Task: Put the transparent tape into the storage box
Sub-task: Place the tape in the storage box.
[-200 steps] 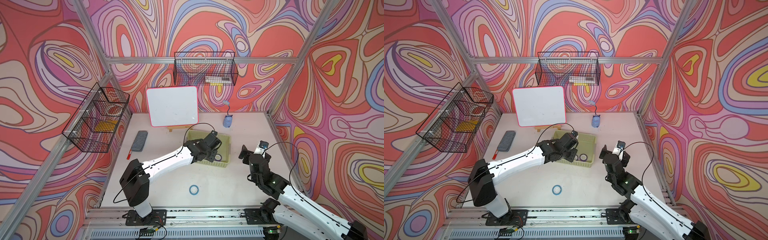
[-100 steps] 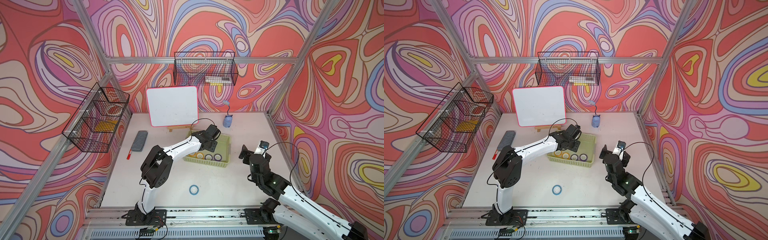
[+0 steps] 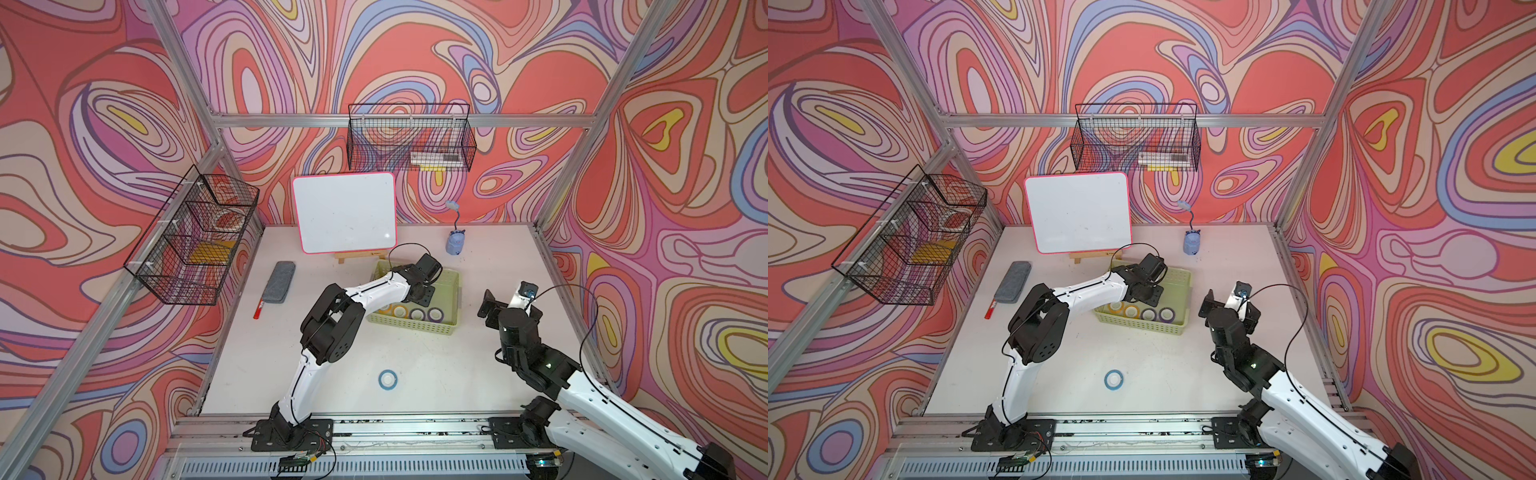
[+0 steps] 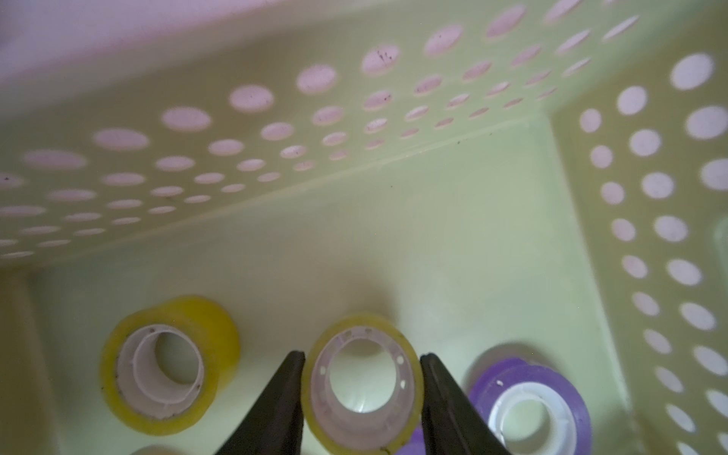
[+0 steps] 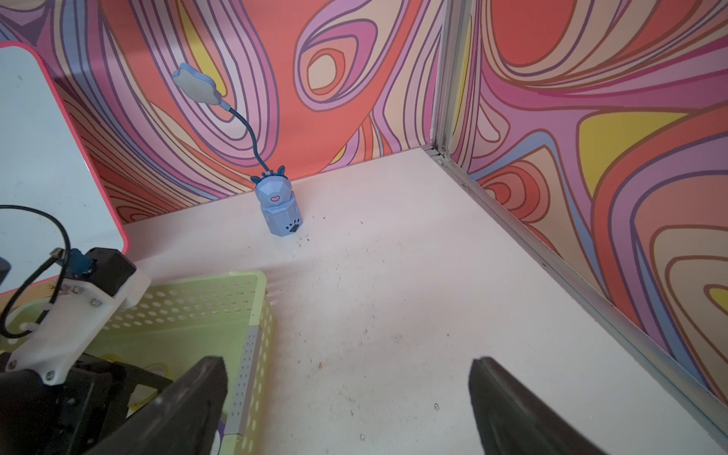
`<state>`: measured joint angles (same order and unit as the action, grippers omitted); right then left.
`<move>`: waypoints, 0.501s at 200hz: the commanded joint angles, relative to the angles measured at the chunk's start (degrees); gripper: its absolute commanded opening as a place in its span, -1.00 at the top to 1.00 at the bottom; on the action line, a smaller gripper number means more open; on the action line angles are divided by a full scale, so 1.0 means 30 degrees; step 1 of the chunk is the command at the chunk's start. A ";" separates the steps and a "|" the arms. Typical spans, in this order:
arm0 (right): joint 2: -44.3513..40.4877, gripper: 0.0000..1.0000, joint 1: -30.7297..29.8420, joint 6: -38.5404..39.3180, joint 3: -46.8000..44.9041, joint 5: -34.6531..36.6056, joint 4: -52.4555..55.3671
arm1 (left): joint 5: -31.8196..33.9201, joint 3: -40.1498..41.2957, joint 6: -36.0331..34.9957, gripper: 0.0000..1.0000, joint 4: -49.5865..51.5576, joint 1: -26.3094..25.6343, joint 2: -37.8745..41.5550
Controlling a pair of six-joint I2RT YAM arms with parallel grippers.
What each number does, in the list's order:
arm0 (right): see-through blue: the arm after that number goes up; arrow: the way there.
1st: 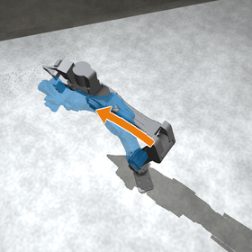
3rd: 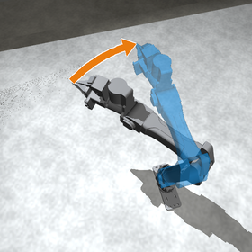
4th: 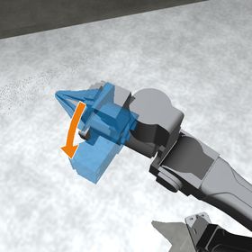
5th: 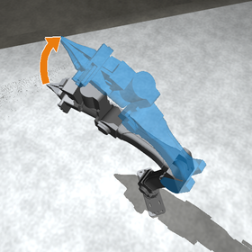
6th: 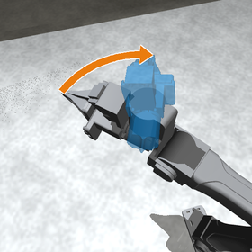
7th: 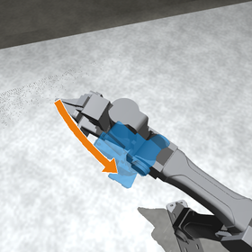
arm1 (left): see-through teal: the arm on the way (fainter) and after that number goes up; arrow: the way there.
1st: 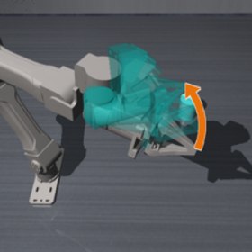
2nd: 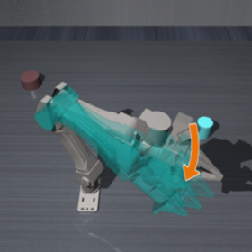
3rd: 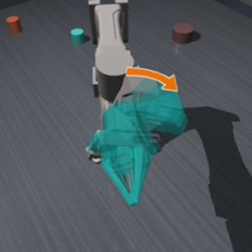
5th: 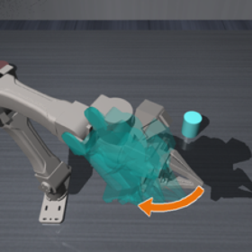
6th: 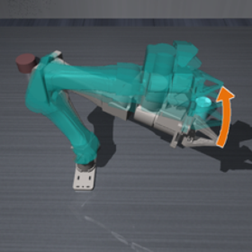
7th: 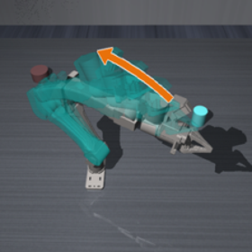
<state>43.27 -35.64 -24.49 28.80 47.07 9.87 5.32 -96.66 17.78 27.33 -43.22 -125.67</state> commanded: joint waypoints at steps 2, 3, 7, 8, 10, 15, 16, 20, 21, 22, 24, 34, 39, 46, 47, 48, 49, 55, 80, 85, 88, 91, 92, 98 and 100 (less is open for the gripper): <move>-0.0008 -0.96 0.0102 0.0018 -0.0253 0.0001 0.0094 | 0.0058 -0.0433 -0.0009 0.04 -0.0322 0.0330 -0.0502; -0.0008 -0.96 0.0102 0.0004 -0.0253 0.0007 0.0087 | 0.0065 -0.0439 -0.0009 0.04 -0.0322 0.0337 -0.0517; -0.0004 -0.97 0.0102 0.0025 -0.0244 -0.0002 0.0086 | 0.0093 -0.0432 0.0019 0.04 -0.0329 0.0370 -0.0558; -0.0006 -0.96 0.0102 0.0022 -0.0249 0.0006 0.0083 | 0.0097 -0.0439 0.0019 0.04 -0.0325 0.0372 -0.0560; -0.0007 -0.96 0.0102 0.0034 -0.0252 0.0004 0.0088 | 0.0085 -0.0444 0.0027 0.04 -0.0337 0.0374 -0.0584; -0.0008 -0.96 0.0102 0.0027 -0.0227 0.0013 0.0101 | 0.0033 -0.0461 0.0049 0.04 -0.0323 0.0403 -0.0602; -0.0008 -0.97 0.0102 0.0023 -0.0226 0.0013 0.0105 | 0.0023 -0.0468 0.0049 0.04 -0.0307 0.0418 -0.0612; 0.0023 -0.96 0.0102 0.0032 -0.0224 0.0006 0.0109 | -0.0034 -0.0452 0.0050 0.03 -0.0299 0.0432 -0.0620; 0.0037 -0.96 0.0102 0.0026 -0.0224 0.0010 0.0109 | -0.0040 -0.0463 0.0050 0.03 -0.0310 0.0432 -0.0621; 0.0029 -0.96 0.0102 0.0022 -0.0224 0.0012 0.0094 | -0.0028 -0.0469 0.0050 0.02 -0.0316 0.0433 -0.0621; 0.0045 -0.96 0.0102 0.0020 -0.0224 0.0013 0.0091 | -0.0041 -0.0458 0.0050 0.01 -0.0320 0.0433 -0.0621; 0.0022 -0.96 0.0102 0.0019 -0.0220 0.0013 0.0101 | -0.0073 -0.0456 0.0050 -0.06 -0.0353 0.0459 -0.0621; 0.0021 -0.97 0.0087 0.0025 -0.0218 -0.0009 0.0094 | -0.0075 -0.0474 0.0033 -0.10 -0.0301 0.0447 -0.0621; 0.0038 -0.96 0.0102 0.0025 -0.0222 0.0013 0.0102 | -0.0108 -0.0496 0.0077 -0.16 -0.0292 0.0464 -0.0578; 0.0040 -0.96 0.0102 0.0020 -0.0209 0.0013 0.0107 | -0.0120 -0.0500 0.0078 -0.17 -0.0292 0.0463 -0.0570; 0.0040 -0.96 0.0102 0.0020 -0.0209 0.0013 0.0107 | -0.0142 -0.0502 0.0079 -0.18 -0.0292 0.0448 -0.0566; 0.0045 -0.97 0.0087 0.0034 -0.0202 -0.0001 0.0093 | -0.0152 -0.0488 0.0079 -0.19 -0.0278 0.0470 -0.0550; 0.0025 -0.97 0.0102 0.0034 -0.0203 0.0013 0.0101 | -0.0178 -0.0490 0.0079 -0.23 -0.0281 0.0464 -0.0483; 0.0022 -0.97 0.0102 0.0041 -0.0252 0.0006 0.0086 | -0.0345 -0.0459 0.0086 -0.36 0.0050 0.0464 0.0348; 0.0023 -0.97 0.0087 0.0023 -0.0252 0.0011 0.0095 | -0.0450 -0.0373 0.0102 -0.38 0.0086 0.0459 0.0646; 0.0073 -0.97 0.0100 0.0038 -0.0253 0.0013 0.0107 | -0.0495 -0.0319 0.0108 -0.40 0.0132 0.0465 0.0856; 0.0050 -0.96 0.0102 0.0021 -0.0253 -0.0001 0.0094 | -0.0560 -0.0265 0.0108 -0.42 0.0120 0.0470 0.1083; 0.0050 -0.96 0.0102 0.0020 -0.0253 0.0006 0.0102 | -0.0566 -0.0252 0.0123 -0.42 0.0133 0.0466 0.1154; 0.0051 -0.96 0.0102 0.0020 -0.0253 -0.0009 0.0088 | -0.0738 -0.0065 0.0152 -0.46 0.0172 0.0461 0.1632; 0.0065 -0.97 0.0102 0.0034 -0.0253 -0.0014 0.0060 | -0.0783 -0.0006 0.0163 -0.47 0.0190 0.0455 0.1810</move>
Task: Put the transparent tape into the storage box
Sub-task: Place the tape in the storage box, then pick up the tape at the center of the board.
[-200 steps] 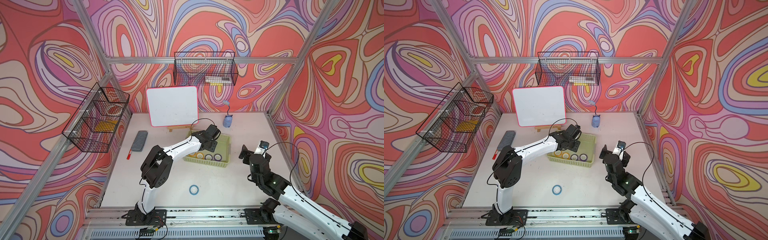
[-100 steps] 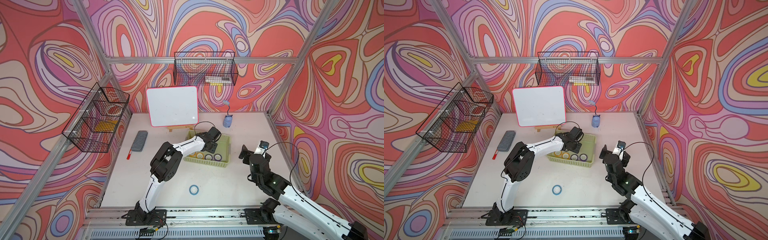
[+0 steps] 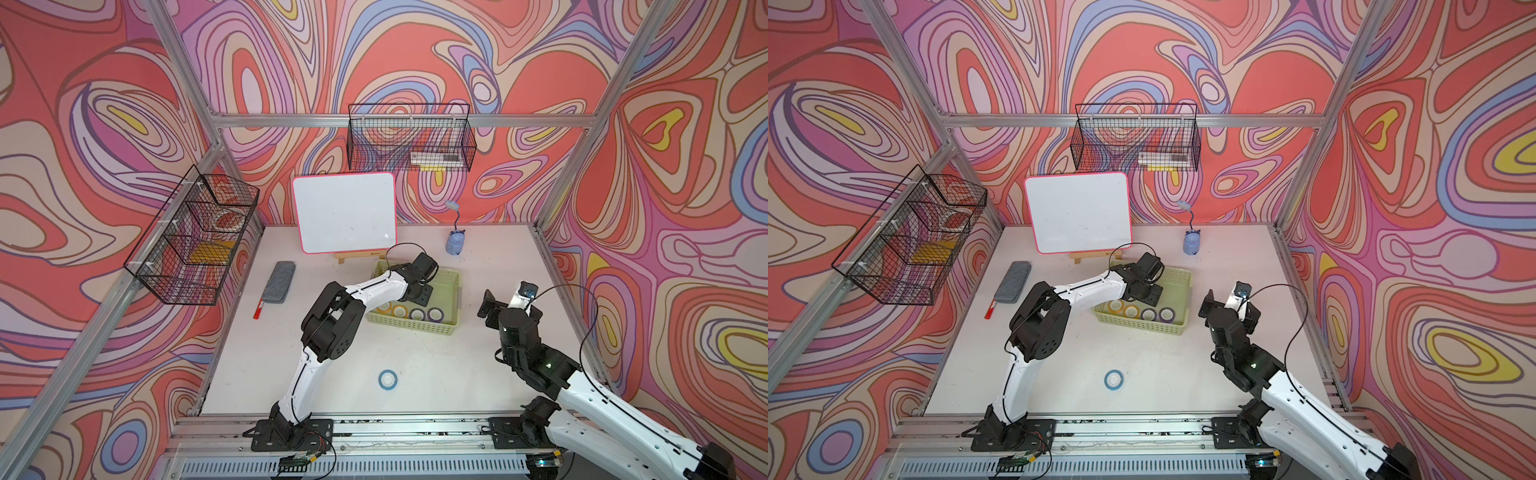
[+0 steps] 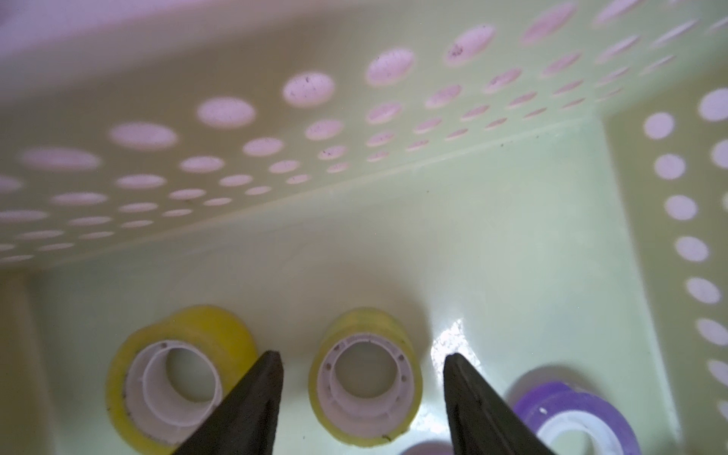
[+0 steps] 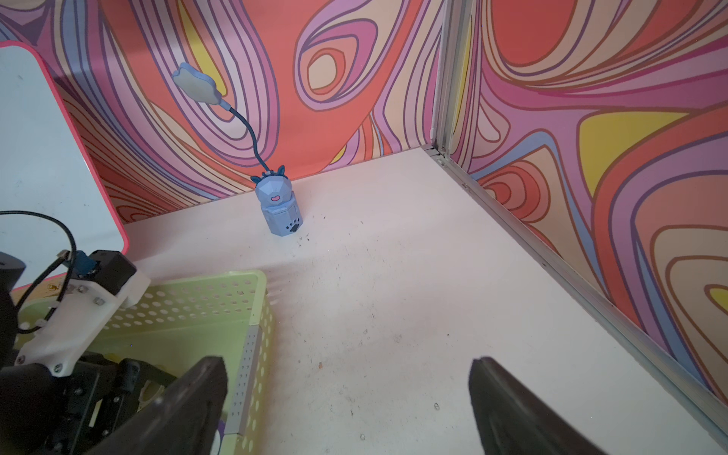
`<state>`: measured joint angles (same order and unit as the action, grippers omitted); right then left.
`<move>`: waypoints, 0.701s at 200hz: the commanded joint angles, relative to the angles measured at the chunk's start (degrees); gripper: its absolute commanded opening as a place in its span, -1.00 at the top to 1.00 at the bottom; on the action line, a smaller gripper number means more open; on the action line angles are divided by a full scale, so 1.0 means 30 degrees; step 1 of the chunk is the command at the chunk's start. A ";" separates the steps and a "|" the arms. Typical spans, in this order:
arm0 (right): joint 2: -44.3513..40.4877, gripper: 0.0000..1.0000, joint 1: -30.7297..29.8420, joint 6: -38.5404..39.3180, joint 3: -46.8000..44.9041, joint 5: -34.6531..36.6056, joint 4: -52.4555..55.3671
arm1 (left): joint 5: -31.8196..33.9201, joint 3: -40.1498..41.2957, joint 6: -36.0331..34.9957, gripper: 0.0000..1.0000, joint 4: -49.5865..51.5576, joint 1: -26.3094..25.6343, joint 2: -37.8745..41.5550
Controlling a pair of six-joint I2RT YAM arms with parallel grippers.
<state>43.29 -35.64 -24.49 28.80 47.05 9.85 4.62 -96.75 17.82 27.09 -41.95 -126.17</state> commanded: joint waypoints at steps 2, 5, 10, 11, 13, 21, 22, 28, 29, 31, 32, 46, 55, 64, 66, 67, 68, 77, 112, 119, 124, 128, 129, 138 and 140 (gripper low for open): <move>0.0069 -0.96 0.0102 0.0045 -0.0253 -0.0023 0.0075 | -0.0590 0.0082 0.0151 -0.49 0.0260 0.0038 0.2176; 0.0056 -0.97 0.0102 0.0065 -0.0253 -0.0044 0.0037 | -0.0668 0.0177 0.0200 -0.51 0.0283 0.0014 0.2435; 0.0072 -0.97 0.0102 0.0077 -0.0246 -0.0071 0.0031 | -0.0792 0.0382 0.0256 -0.58 0.0286 0.0010 0.2951; 0.0072 -0.96 0.0102 0.0077 -0.0249 -0.0069 0.0030 | -0.0844 0.0452 0.0278 -0.59 0.0271 0.0010 0.3051; 0.0073 -0.96 0.0102 0.0107 -0.0252 -0.0090 0.0007 | -0.0898 0.0548 0.0301 -0.63 0.0260 0.0010 0.3264; 0.0106 -0.96 0.0102 0.0126 -0.0267 -0.0103 -0.0026 | -0.1218 0.1004 0.0368 -0.79 0.0206 0.0010 0.4112; 0.0133 -0.96 0.0102 0.0116 -0.0275 -0.0100 -0.0028 | -0.1248 0.1085 0.0377 -0.82 0.0217 0.0010 0.4232; 0.0159 -0.96 0.0102 0.0110 -0.0254 -0.0168 -0.0031 | -0.1435 0.1484 0.0451 -0.89 0.0163 0.0010 0.4905; 0.0175 -0.96 0.0102 0.0108 -0.0254 -0.0176 -0.0030 | -0.1429 0.1559 0.0477 -0.91 0.0151 0.0010 0.5009; 0.0186 -0.96 0.0102 0.0137 -0.0253 -0.0182 -0.0074 | -0.1484 0.1733 0.0512 -0.92 0.0164 0.0010 0.5233; 0.0203 -0.97 0.0102 0.0136 -0.0253 -0.0183 -0.0067 | -0.1498 0.1801 0.0523 -0.93 0.0166 0.0010 0.5349; 0.0356 -0.96 0.0087 0.0184 -0.0210 -0.0290 -0.0078 | -0.1670 0.3110 0.0806 -0.99 0.0015 0.0010 0.7014; 0.0500 -0.96 0.0102 0.0140 -0.0195 -0.0314 -0.0108 | -0.1822 0.4041 0.0971 -0.99 -0.0040 -0.0019 0.8122; 0.0638 -0.96 0.0092 0.0130 -0.0166 -0.0327 -0.0096 | -0.1957 0.5149 0.1166 -0.99 -0.0147 -0.0019 0.9237; 0.0653 -0.96 0.0099 0.0135 -0.0121 -0.0330 -0.0083 | -0.1982 0.5399 0.1204 -0.99 -0.0189 -0.0019 0.9499; 0.0685 -0.96 0.0101 0.0135 -0.0129 -0.0345 -0.0086 | -0.1981 0.5524 0.1235 -0.99 -0.0186 -0.0019 0.9620; 0.0701 -0.97 0.0101 0.0136 -0.0103 -0.0338 -0.0058 | -0.1981 0.5645 0.1250 -0.99 -0.0184 -0.0019 0.9754; 0.0885 -0.96 0.0102 0.0077 -0.0042 -0.0325 0.0035 | -0.2157 0.6765 0.1449 -0.99 -0.0210 -0.0047 1.0821; 0.1498 -0.97 0.0102 0.0034 0.0173 -0.0253 0.0160 | -0.1868 1.0903 0.1927 -0.99 0.0439 -0.0571 1.5047; 0.1585 -0.97 0.0087 0.0019 0.0194 -0.0252 0.0163 | -0.1695 1.1568 0.2011 -0.99 0.0769 -0.0715 1.5811; 0.1598 -0.96 0.0101 0.0019 0.0188 -0.0238 0.0140 | -0.1586 1.2023 0.2126 -0.99 0.1056 -0.0843 1.6324; 0.1596 -0.96 0.0087 0.0036 0.0190 -0.0228 0.0118 | -0.1503 1.2386 0.2200 -0.99 0.1319 -0.0928 1.6734; 0.1626 -0.96 0.0080 0.0027 0.0188 -0.0221 0.0132 | -0.1478 1.2474 0.2231 -0.98 0.1388 -0.0942 1.6827; 0.1626 -0.96 0.0102 0.0064 0.0161 -0.0217 0.0100 | -0.1170 1.3216 0.2407 -0.99 0.1925 -0.1193 1.7680; 0.1625 -0.96 0.0102 0.0052 0.0158 -0.0214 0.0068 | -0.1104 1.3341 0.2466 -0.99 0.2087 -0.1250 1.7879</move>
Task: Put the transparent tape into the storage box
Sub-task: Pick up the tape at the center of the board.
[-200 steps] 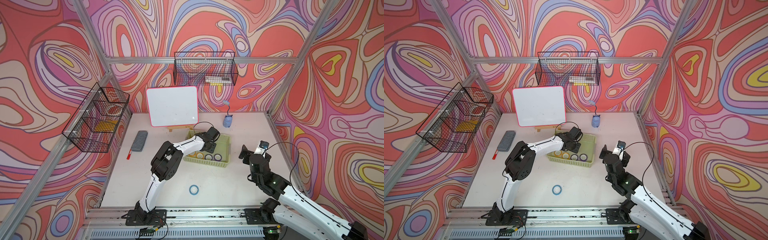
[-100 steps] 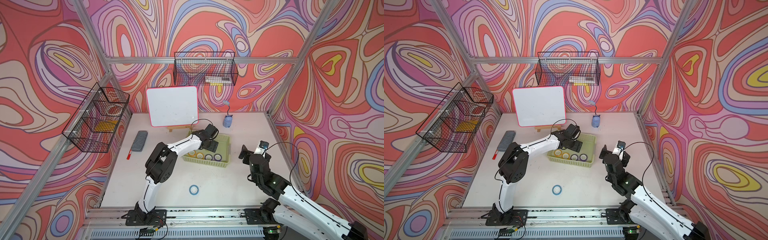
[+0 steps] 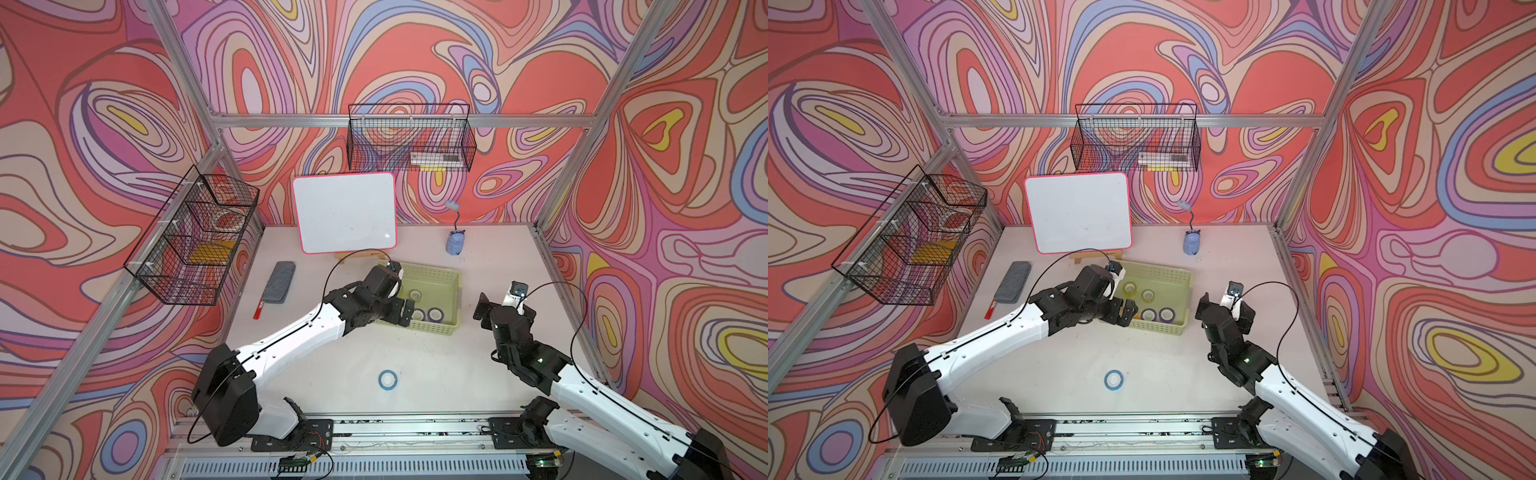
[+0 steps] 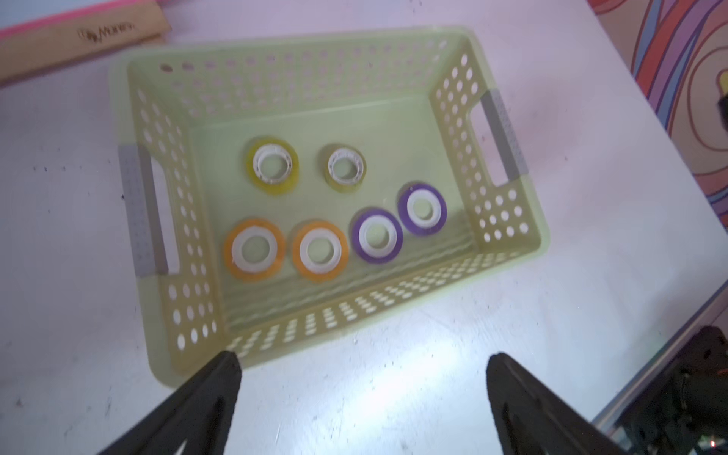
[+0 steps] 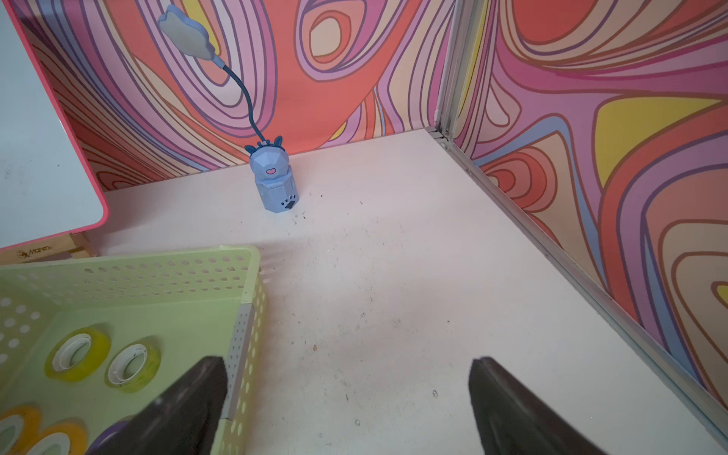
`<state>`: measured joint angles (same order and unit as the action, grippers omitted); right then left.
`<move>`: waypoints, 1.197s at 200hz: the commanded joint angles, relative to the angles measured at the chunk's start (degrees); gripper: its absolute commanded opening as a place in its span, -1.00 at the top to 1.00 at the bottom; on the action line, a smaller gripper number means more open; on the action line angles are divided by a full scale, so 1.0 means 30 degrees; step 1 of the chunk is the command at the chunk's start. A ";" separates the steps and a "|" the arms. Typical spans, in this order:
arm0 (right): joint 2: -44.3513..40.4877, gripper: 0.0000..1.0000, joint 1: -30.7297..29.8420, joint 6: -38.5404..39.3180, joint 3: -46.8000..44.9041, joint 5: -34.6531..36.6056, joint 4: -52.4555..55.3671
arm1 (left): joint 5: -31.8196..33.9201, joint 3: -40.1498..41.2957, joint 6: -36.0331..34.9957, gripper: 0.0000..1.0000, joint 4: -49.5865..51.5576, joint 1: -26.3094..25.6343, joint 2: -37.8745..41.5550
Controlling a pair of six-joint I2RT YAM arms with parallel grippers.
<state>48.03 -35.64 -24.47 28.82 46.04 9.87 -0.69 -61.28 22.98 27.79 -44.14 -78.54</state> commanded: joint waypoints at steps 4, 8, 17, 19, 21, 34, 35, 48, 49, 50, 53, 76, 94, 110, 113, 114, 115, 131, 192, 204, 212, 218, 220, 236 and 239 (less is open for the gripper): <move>0.0050 -0.97 0.0102 0.0067 0.0153 0.0143 0.0073 | 0.0804 0.1867 0.0885 -0.99 0.2123 -0.0635 0.2340; 0.0048 -0.96 0.0095 0.0048 0.0150 0.0139 0.0057 | 0.0936 0.2182 0.1031 -0.99 0.2332 -0.0733 0.2698; 0.0046 -0.97 0.0102 0.0095 0.0102 0.0199 0.0019 | 0.1106 0.2907 0.1352 -0.99 0.2782 -0.0995 0.3472; 0.0045 -0.97 0.0102 0.0099 0.0094 0.0192 0.0006 | 0.1137 0.3067 0.1419 -0.99 0.2881 -0.1072 0.3614; 0.0045 -0.97 0.0095 0.0107 0.0092 0.0176 0.0017 | 0.1138 0.3202 0.1486 -0.99 0.2942 -0.1135 0.3789; 0.0044 -0.96 0.0096 0.0122 0.0101 0.0226 -0.0009 | 0.1108 0.4102 0.1962 -0.99 0.3313 -0.1484 0.4657; 0.0044 -0.96 0.0099 0.0111 0.0096 0.0247 -0.0023 | 0.1108 0.4163 0.1999 -0.99 0.3323 -0.1530 0.4711; 0.0088 -0.97 0.0102 0.0134 0.0062 0.0298 -0.0057 | 0.1034 0.4788 0.2298 -0.99 0.3745 -0.1950 0.5295; 0.0110 -0.96 0.0087 0.0132 0.0062 0.0327 -0.0047 | 0.1042 0.4843 0.2328 -0.99 0.3774 -0.1968 0.5323; 0.0121 -0.96 0.0095 0.0130 0.0062 0.0341 -0.0042 | 0.1046 0.4871 0.2343 -0.99 0.3803 -0.1992 0.5337; 0.0105 -0.97 0.0101 0.0140 0.0069 0.0354 -0.0064 | 0.1086 0.4986 0.2445 -0.99 0.3931 -0.2093 0.5437; 0.0191 -0.97 0.0102 0.0129 0.0082 0.0466 -0.0045 | 0.0744 0.5550 0.2935 -0.99 0.4490 -0.2763 0.5577; 0.0249 -0.97 0.0102 0.0134 0.0092 0.0474 -0.0038 | 0.0189 0.5932 0.3294 -0.99 0.4364 -0.3281 0.5164; 0.0333 -0.96 0.0102 0.0144 0.0093 0.0502 -0.0064 | 0.0047 0.6011 0.3557 -0.96 0.4213 -0.3816 0.4469; 0.0326 -0.97 0.0102 0.0138 0.0091 0.0506 -0.0059 | 0.0031 0.6011 0.3640 -0.96 0.4165 -0.3939 0.4321; 0.0332 -0.97 0.0102 0.0134 0.0091 0.0504 -0.0078 | 0.0057 0.5997 0.3659 -0.96 0.4145 -0.3973 0.4280; 0.0335 -0.97 0.0102 0.0131 0.0091 0.0503 -0.0072 | 0.0070 0.5989 0.3682 -0.96 0.4135 -0.4020 0.4215; 0.0396 -0.96 0.0102 0.0133 0.0109 0.0503 -0.0070 | 0.0127 0.5798 0.3930 -0.93 0.3849 -0.4614 0.3249; 0.0638 -0.96 0.0095 0.0106 0.0210 0.0425 -0.0016 | 0.1051 0.4444 0.4112 -0.87 0.3787 -0.5837 -0.0203; 0.0603 -0.96 0.0102 0.0115 0.0216 0.0385 -0.0034 | 0.1042 0.4321 0.4088 -0.84 0.3660 -0.5924 -0.0734; 0.0576 -0.97 0.0102 0.0106 0.0207 0.0385 -0.0015 | 0.1043 0.4237 0.4084 -0.80 0.3578 -0.6018 -0.1034; 0.0561 -0.96 0.0102 0.0102 0.0179 0.0385 -0.0031 | 0.0971 0.4157 0.4066 -0.78 0.3520 -0.6041 -0.1262; 0.0547 -0.97 0.0102 0.0122 0.0179 0.0385 -0.0021 | 0.0964 0.4141 0.4060 -0.78 0.3490 -0.6076 -0.1334; 0.0484 -0.96 0.0102 0.0129 0.0179 0.0385 -0.0016 | 0.0846 0.3950 0.4073 -0.75 0.3327 -0.6218 -0.1895; 0.0477 -0.97 0.0102 0.0107 0.0164 0.0385 -0.0013 | 0.0823 0.3908 0.4038 -0.76 0.3307 -0.6232 -0.2000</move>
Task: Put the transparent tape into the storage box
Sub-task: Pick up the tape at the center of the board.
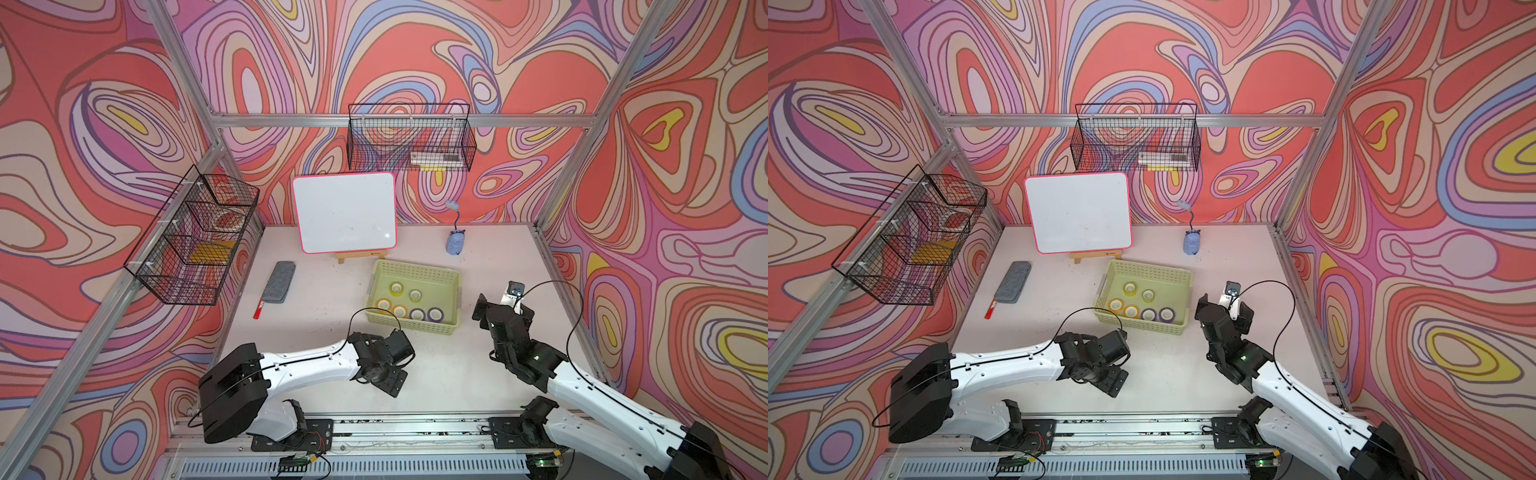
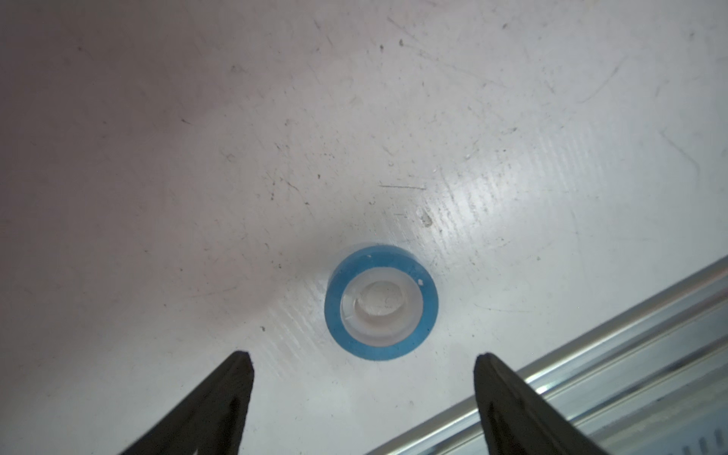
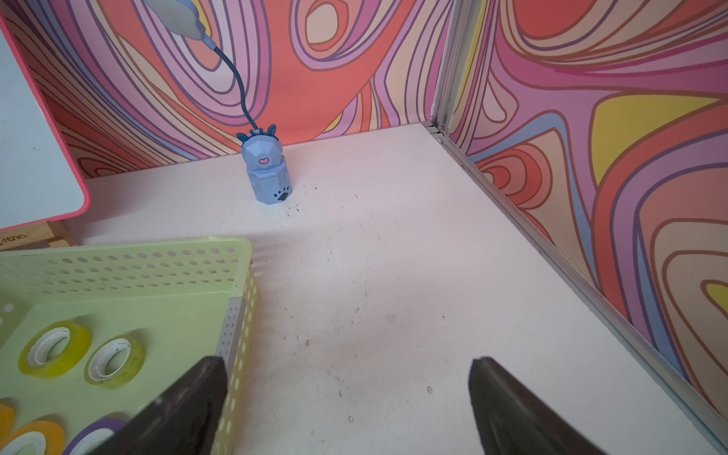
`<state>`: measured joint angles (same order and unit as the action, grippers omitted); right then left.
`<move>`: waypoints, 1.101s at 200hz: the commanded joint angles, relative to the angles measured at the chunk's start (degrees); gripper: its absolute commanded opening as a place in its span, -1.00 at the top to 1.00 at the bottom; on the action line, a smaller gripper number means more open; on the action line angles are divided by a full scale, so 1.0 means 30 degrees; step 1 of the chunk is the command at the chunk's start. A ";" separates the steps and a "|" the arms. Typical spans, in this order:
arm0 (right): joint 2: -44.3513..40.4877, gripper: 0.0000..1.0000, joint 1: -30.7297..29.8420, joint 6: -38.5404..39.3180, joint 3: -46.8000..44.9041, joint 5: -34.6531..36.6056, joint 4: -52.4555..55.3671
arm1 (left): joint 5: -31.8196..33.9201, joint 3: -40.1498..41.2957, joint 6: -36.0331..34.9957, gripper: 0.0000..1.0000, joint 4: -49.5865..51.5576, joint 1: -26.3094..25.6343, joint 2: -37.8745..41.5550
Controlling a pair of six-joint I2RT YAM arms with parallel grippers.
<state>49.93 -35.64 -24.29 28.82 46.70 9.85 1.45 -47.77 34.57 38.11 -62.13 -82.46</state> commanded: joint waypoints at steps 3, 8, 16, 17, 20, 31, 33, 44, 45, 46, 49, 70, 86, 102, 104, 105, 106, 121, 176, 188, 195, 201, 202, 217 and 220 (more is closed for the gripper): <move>-0.0174 -0.96 0.0102 0.0053 0.0152 0.0167 -0.0002 | 0.0110 -0.0633 0.0168 -0.75 -0.0134 -0.0260 -0.0808; -0.0175 -0.96 0.0102 0.0064 0.0157 0.0167 -0.0017 | 0.0124 -0.0714 0.0170 -0.75 -0.0137 -0.0317 -0.0984; -0.0185 -0.96 0.0087 0.0042 0.0150 0.0182 0.0001 | 0.0136 -0.0827 0.0142 -0.73 -0.0134 -0.0369 -0.1231; -0.0182 -0.97 0.0080 0.0056 0.0150 0.0174 0.0000 | 0.0133 -0.0831 0.0140 -0.73 -0.0134 -0.0377 -0.1272; -0.0191 -0.96 0.0085 0.0069 0.0150 0.0168 0.0007 | 0.0113 -0.0864 0.0116 -0.72 -0.0134 -0.0376 -0.1393; -0.0208 -0.96 0.0098 0.0059 0.0150 0.0184 0.0015 | 0.0056 -0.0977 0.0053 -0.69 -0.0135 -0.0408 -0.1780; -0.0208 -0.97 0.0101 0.0068 0.0150 0.0200 0.0010 | 0.0068 -0.0980 0.0073 -0.69 -0.0156 -0.0427 -0.1840; -0.0208 -0.96 0.0102 0.0064 0.0150 0.0171 0.0025 | 0.0043 -0.1119 0.0062 -0.66 -0.0134 -0.0435 -0.2152; -0.0208 -0.96 0.0102 0.0053 0.0150 0.0169 0.0012 | 0.0043 -0.1109 0.0041 -0.66 -0.0149 -0.0439 -0.2187; -0.0208 -0.97 0.0102 0.0047 0.0150 0.0168 0.0020 | 0.0043 -0.1118 0.0031 -0.66 -0.0141 -0.0441 -0.2204; -0.0219 -0.96 0.0102 0.0064 0.0150 0.0167 0.0013 | 0.0043 -0.1149 0.0040 -0.65 -0.0142 -0.0443 -0.2282; -0.0208 -0.97 0.0101 0.0064 0.0150 0.0177 0.0004 | -0.0175 -0.1221 -0.0019 -0.64 -0.0269 -0.0492 -0.2669; -0.0196 -0.97 0.0087 0.0061 0.0172 0.0170 -0.0001 | -0.0221 -0.1300 -0.0066 -0.62 -0.0223 -0.0501 -0.2916; -0.0202 -0.96 0.0102 0.0065 0.0152 0.0138 0.0004 | -0.0251 -0.1305 -0.0077 -0.59 -0.0273 -0.0486 -0.3168; -0.0207 -0.96 0.0102 0.0055 0.0150 0.0145 0.0008 | -0.0250 -0.1319 -0.0092 -0.58 -0.0249 -0.0498 -0.3198; -0.0208 -0.96 0.0102 0.0055 0.0150 0.0139 0.0018 | -0.0265 -0.1326 -0.0094 -0.58 -0.0250 -0.0500 -0.3208; -0.0208 -0.96 0.0102 0.0063 0.0150 0.0153 0.0023 | -0.0287 -0.1329 -0.0110 -0.58 -0.0251 -0.0501 -0.3228; -0.0197 -0.97 0.0102 0.0055 0.0150 0.0152 0.0001 | -0.0367 -0.1377 -0.0119 -0.55 -0.0302 -0.0523 -0.3429; -0.0175 -0.97 0.0102 0.0053 0.0152 0.0134 0.0008 | -0.0503 -0.1541 -0.0170 -0.41 -0.0322 -0.0559 -0.3948; -0.0163 -0.97 0.0102 0.0057 0.0172 0.0133 0.0019 | -0.0492 -0.1596 -0.0179 -0.34 -0.0292 -0.0560 -0.4039; -0.0175 -0.96 0.0102 0.0068 0.0150 0.0111 0.0021 | -0.0539 -0.1581 -0.0157 -0.30 -0.0330 -0.0560 -0.4119; -0.0163 -0.96 0.0095 0.0057 0.0151 0.0153 0.0003 | -0.0541 -0.1593 -0.0148 -0.27 -0.0255 -0.0545 -0.4158; -0.0171 -0.96 0.0098 0.0049 0.0150 0.0160 0.0001 | -0.0527 -0.1609 -0.0137 -0.27 -0.0253 -0.0553 -0.4171; -0.0175 -0.97 0.0102 0.0045 0.0159 0.0135 0.0023 | -0.0506 -0.1681 -0.0037 -0.21 -0.0039 -0.0559 -0.4327; -0.0175 -0.97 0.0098 0.0064 0.0169 0.0152 0.0009 | -0.0509 -0.1688 -0.0030 -0.20 -0.0016 -0.0560 -0.4364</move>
<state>49.91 -35.64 -24.29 28.82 46.70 9.85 0.54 -52.10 34.50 36.93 -63.46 -93.71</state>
